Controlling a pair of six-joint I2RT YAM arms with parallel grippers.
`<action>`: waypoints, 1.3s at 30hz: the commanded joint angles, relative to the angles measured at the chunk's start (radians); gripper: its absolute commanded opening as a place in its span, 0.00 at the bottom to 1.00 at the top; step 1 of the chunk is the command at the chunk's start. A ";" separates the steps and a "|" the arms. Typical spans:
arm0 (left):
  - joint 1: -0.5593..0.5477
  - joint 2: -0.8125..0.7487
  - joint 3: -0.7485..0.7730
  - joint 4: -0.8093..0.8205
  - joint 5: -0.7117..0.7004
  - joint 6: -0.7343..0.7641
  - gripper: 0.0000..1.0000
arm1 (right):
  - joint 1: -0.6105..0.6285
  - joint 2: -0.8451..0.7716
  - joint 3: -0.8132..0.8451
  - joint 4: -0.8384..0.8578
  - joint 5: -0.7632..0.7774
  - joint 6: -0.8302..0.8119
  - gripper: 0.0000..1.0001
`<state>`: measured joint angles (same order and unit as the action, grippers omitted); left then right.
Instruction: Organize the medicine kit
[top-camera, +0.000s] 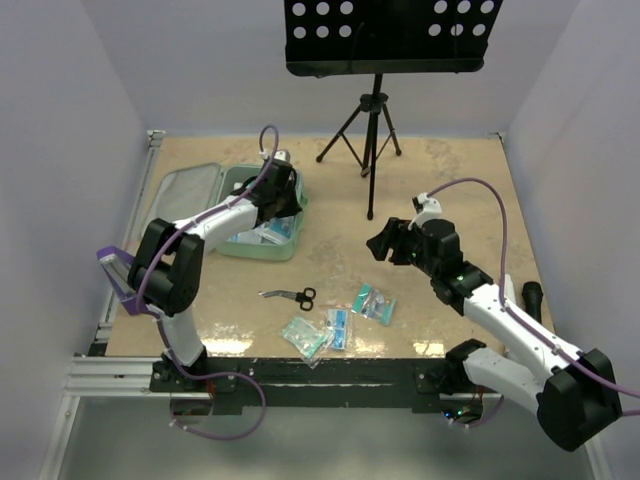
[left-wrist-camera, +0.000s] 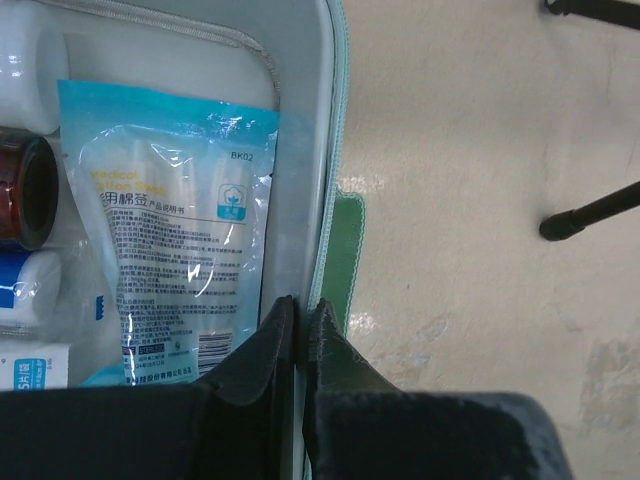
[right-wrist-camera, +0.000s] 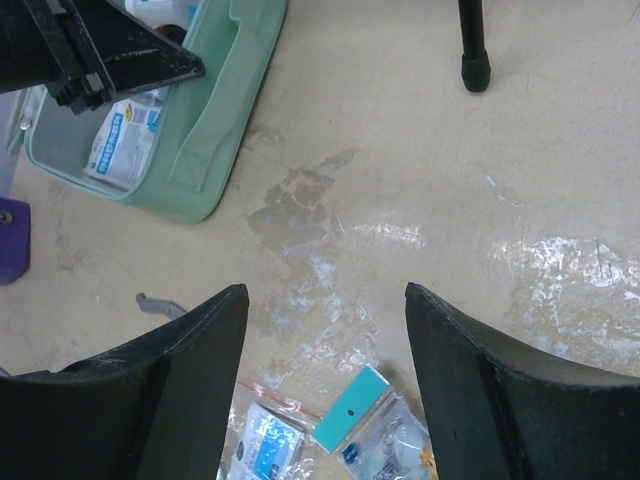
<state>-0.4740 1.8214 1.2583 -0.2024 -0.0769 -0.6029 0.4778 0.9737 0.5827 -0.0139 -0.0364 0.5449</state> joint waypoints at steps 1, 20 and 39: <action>-0.017 0.016 0.004 0.103 0.017 -0.170 0.00 | -0.001 0.010 0.019 0.035 0.006 0.012 0.69; 0.015 -0.026 0.085 0.017 -0.009 -0.061 1.00 | 0.001 0.017 0.049 0.015 0.030 0.012 0.70; 0.109 -0.102 -0.097 0.075 0.128 0.086 0.00 | 0.001 0.074 0.060 0.043 0.007 0.023 0.70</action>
<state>-0.3473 1.6112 1.0760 -0.0700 -0.0166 -0.5835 0.4778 1.0412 0.5949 -0.0109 -0.0185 0.5583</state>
